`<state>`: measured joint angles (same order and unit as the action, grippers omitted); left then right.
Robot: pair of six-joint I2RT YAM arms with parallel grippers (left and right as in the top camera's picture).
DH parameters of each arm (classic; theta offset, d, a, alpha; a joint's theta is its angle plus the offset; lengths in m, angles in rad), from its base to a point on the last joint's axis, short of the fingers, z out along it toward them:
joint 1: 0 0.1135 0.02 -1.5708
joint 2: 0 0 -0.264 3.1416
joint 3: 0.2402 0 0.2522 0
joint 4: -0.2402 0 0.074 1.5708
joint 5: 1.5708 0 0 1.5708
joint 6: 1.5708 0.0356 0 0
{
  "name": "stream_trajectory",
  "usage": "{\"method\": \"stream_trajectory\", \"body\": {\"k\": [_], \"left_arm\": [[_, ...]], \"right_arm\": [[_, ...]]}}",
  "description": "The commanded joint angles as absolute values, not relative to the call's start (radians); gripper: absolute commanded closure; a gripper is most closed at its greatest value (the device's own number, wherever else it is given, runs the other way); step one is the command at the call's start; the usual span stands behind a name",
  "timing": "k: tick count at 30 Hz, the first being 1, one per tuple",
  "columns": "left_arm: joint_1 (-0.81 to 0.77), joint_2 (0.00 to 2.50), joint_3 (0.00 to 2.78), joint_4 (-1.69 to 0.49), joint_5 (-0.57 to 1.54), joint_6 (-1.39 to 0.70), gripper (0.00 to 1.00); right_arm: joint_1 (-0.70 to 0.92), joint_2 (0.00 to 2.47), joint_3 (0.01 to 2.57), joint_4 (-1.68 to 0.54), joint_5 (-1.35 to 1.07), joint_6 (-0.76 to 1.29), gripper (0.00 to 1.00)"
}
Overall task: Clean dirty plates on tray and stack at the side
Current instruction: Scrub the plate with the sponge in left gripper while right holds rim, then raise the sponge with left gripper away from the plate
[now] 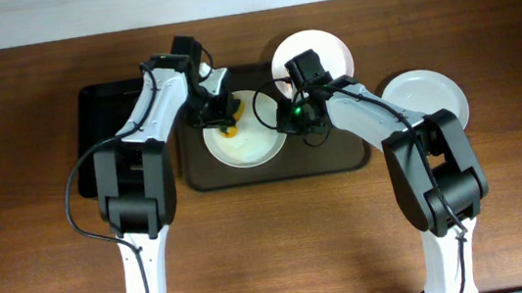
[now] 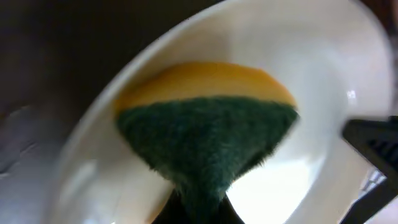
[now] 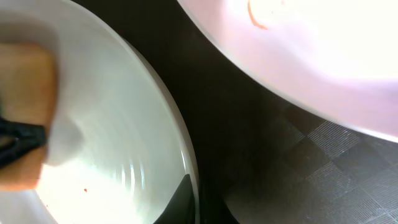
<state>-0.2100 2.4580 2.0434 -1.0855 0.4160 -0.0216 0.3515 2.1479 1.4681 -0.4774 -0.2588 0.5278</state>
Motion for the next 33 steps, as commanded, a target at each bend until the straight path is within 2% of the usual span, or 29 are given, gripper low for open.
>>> {"method": "stream_trajectory", "body": {"k": [1,6,12,17,19,26,31,33], "left_arm": [[-0.2,2.495,2.019,-1.169,0.204,-0.064,0.99],[-0.2,2.495,2.02,-1.32,0.225,-0.06,0.99],[-0.179,2.494,2.091,-1.482,0.544,0.186,0.99],[-0.117,2.494,2.292,-1.551,0.811,0.264,0.99],[-0.085,2.494,2.397,-1.558,0.85,0.263,0.99],[-0.033,2.495,2.522,-1.558,0.773,0.248,0.99],[-0.046,2.495,2.521,-1.552,0.647,0.242,0.99],[-0.057,2.497,2.519,-1.537,0.55,0.18,0.99]], "right_arm": [[0.348,2.167,1.477,-0.482,-0.235,0.54,0.96],[0.348,2.167,1.477,-0.485,-0.235,0.54,0.96],[0.347,2.167,1.477,-0.498,-0.235,0.54,0.96],[0.345,2.158,1.477,-0.52,-0.257,0.537,0.96],[0.34,2.136,1.477,-0.542,-0.27,0.528,0.96],[0.326,1.967,1.477,-0.649,-0.192,0.475,0.96],[0.336,1.805,1.477,-0.751,0.027,0.45,0.96],[0.354,1.754,1.477,-0.785,0.155,0.449,0.96]]}}
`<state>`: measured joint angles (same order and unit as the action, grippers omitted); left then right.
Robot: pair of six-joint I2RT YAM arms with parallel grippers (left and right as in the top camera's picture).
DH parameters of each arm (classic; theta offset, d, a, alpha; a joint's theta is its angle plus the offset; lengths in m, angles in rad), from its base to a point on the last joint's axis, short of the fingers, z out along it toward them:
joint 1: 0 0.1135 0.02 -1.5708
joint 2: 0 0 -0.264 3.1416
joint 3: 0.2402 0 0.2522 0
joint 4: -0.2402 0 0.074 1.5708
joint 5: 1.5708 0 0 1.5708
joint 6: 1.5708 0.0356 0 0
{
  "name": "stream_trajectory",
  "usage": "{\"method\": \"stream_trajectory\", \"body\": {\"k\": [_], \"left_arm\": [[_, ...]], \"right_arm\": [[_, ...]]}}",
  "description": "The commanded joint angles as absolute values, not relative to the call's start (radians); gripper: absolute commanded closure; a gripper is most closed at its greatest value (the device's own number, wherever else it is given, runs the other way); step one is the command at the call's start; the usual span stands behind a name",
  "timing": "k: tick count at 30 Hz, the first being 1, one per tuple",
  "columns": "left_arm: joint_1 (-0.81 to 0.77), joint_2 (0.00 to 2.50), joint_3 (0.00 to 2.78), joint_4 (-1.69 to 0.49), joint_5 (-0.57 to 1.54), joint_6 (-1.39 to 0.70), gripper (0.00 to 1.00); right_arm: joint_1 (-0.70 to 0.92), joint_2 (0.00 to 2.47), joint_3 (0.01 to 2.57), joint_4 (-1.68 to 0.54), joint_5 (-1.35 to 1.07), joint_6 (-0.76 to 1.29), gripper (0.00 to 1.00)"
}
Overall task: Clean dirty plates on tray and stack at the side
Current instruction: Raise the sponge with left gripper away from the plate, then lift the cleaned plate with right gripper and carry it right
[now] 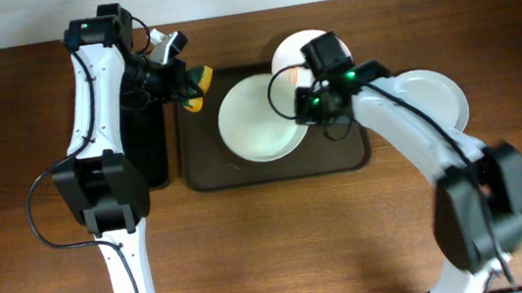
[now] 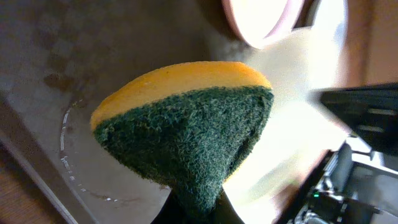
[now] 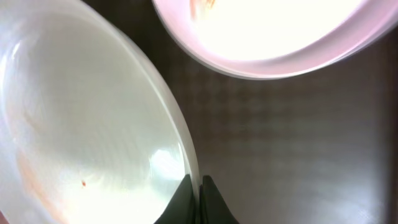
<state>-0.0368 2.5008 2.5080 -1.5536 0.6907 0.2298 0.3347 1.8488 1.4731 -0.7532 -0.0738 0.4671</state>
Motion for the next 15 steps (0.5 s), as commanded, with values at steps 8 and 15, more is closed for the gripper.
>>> {"method": "stream_trajectory", "body": {"k": [8,15], "left_arm": [[-0.102,2.504,2.519,-1.454,0.417,0.12,0.99],[-0.103,2.506,2.519,-1.439,0.347,0.09,0.99]], "right_arm": [[0.591,1.733,1.476,-0.868,0.807,0.449,0.96],[0.81,1.748,1.476,-0.856,1.275,0.45,0.96]]}}
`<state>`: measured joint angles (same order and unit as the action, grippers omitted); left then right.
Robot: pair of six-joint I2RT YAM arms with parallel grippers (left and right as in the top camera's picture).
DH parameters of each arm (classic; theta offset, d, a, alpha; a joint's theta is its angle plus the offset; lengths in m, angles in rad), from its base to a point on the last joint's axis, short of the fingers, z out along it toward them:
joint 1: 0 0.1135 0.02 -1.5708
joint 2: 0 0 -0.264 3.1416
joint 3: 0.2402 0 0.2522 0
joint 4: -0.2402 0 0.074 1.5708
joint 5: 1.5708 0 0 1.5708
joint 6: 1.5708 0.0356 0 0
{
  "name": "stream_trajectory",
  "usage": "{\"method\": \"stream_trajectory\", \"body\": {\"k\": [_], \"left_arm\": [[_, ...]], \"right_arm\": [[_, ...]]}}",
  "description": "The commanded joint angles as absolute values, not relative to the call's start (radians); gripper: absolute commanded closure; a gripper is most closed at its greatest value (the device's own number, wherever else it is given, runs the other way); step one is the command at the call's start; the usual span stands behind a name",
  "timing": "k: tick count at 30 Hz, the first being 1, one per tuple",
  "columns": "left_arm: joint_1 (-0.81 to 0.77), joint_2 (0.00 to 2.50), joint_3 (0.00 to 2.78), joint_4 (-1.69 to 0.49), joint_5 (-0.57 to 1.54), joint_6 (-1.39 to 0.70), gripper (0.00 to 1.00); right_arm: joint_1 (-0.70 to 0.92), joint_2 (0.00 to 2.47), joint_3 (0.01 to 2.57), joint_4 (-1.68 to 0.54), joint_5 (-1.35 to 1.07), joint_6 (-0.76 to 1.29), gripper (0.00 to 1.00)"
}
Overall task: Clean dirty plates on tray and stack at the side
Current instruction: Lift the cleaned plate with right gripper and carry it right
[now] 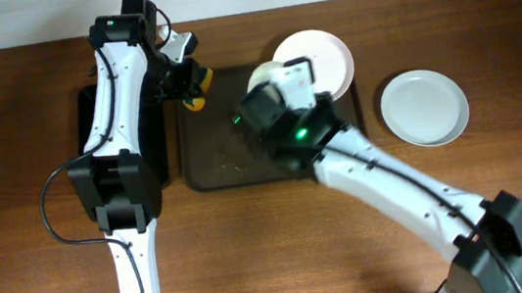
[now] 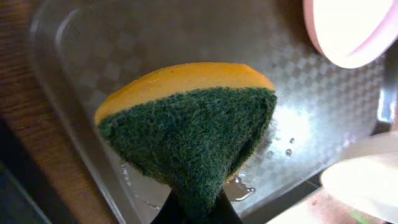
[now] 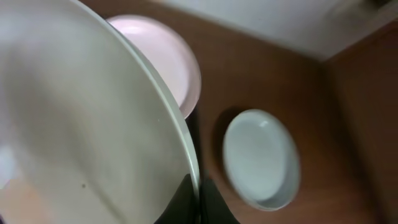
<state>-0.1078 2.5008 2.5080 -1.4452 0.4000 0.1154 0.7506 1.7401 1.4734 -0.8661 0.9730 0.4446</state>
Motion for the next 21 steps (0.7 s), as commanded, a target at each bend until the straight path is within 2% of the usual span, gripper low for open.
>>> {"method": "stream_trajectory", "body": {"k": [1,5,15,21], "left_arm": [[-0.103,2.506,2.519,-1.44,0.347,0.09,0.99],[-0.102,2.506,2.519,-1.439,0.347,0.09,0.99],[-0.102,2.506,2.519,-1.439,0.347,0.09,0.99],[-0.102,2.506,2.519,-1.436,0.347,0.09,0.99]], "right_arm": [[0.83,1.748,1.476,-0.852,1.321,0.45,0.96],[0.871,1.748,1.476,-0.849,1.425,0.453,0.96],[0.882,1.748,1.476,-0.847,1.428,0.486,0.96],[0.791,1.738,1.476,-0.849,1.002,0.506,0.96]]}}
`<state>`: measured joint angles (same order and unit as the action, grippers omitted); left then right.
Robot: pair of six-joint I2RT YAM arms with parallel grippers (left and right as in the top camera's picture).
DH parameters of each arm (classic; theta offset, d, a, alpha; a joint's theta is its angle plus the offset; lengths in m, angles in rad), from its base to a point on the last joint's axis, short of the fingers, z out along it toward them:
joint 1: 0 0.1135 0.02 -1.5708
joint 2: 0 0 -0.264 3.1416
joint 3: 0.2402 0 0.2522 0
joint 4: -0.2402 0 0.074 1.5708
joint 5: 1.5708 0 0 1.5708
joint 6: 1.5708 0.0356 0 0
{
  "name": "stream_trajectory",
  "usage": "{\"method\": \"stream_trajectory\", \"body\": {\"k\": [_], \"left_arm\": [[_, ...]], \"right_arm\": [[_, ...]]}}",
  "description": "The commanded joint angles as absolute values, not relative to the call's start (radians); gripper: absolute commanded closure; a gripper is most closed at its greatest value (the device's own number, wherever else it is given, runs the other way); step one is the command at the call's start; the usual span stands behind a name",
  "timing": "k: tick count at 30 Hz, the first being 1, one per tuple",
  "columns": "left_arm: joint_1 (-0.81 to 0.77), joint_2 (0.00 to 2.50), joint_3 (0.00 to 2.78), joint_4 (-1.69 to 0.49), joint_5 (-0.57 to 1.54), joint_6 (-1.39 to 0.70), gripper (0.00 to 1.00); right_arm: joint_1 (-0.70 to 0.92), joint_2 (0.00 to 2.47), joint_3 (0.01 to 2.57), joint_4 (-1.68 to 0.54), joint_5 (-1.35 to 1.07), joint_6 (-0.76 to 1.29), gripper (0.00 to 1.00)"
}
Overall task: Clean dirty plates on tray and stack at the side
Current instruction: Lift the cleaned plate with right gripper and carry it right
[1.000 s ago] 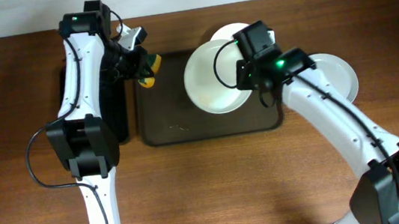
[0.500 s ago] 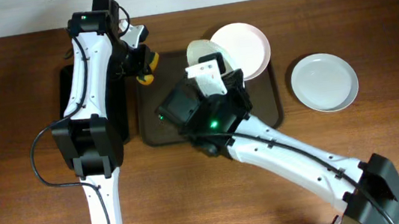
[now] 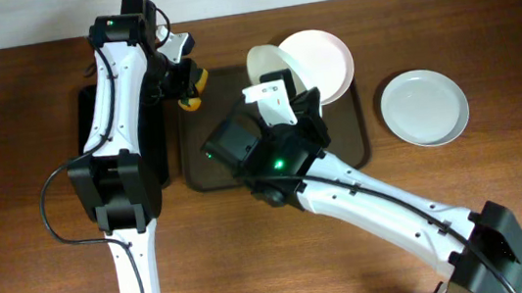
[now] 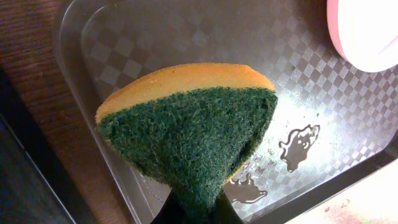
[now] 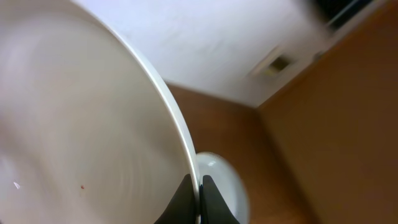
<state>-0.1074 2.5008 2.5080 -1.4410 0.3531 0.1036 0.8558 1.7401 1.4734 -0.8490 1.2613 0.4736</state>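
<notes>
My left gripper (image 3: 185, 84) (image 4: 191, 213) is shut on a yellow and green sponge (image 4: 186, 124) (image 3: 194, 81), held above the brown tray's far left corner (image 3: 206, 163). My right gripper (image 3: 276, 88) (image 5: 194, 198) is shut on the rim of a white plate (image 5: 81, 143) (image 3: 264, 64), lifted high off the tray and tilted on edge. A few small red specks show on its face. A pink-white plate (image 3: 320, 61) (image 4: 367, 31) lies on the tray's far right. Another white plate (image 3: 424, 108) (image 5: 221, 180) sits on the table to the right.
A black tray (image 3: 102, 135) lies left of the brown one, under my left arm. Water puddles (image 4: 298, 140) stand on the brown tray's patterned floor. My raised right arm (image 3: 366, 199) crosses over the tray and the table in front of it.
My right arm has gone higher with the white plate, which now stands more on edge. The left gripper and sponge have hardly moved.
At first the sponge was pressed into the white plate on the tray while my right gripper held its rim. Then the sponge was away at the tray's far left corner. After that the plate was off the tray, and it is higher now.
</notes>
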Motion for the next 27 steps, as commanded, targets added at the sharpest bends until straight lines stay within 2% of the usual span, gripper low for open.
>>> {"method": "stream_trajectory", "body": {"k": [1,7,12,20,27], "left_arm": [[-0.102,2.506,2.519,-1.436,0.347,0.09,0.99],[-0.102,2.506,2.519,-1.436,0.347,0.09,0.99],[-0.102,2.506,2.519,-1.436,0.347,0.091,0.99],[-0.102,2.506,2.519,-1.436,0.347,0.091,0.99],[-0.103,2.506,2.519,-1.436,0.347,0.091,0.99]], "right_arm": [[0.759,1.731,1.476,-0.85,0.9,0.506,0.96],[0.491,1.643,1.476,-0.859,0.361,0.501,0.96],[0.179,1.617,1.476,-0.914,0.093,0.475,0.96],[-0.281,1.642,1.465,-0.965,0.041,0.456,0.96],[-0.44,1.726,1.356,-0.863,0.039,0.452,0.96]]}}
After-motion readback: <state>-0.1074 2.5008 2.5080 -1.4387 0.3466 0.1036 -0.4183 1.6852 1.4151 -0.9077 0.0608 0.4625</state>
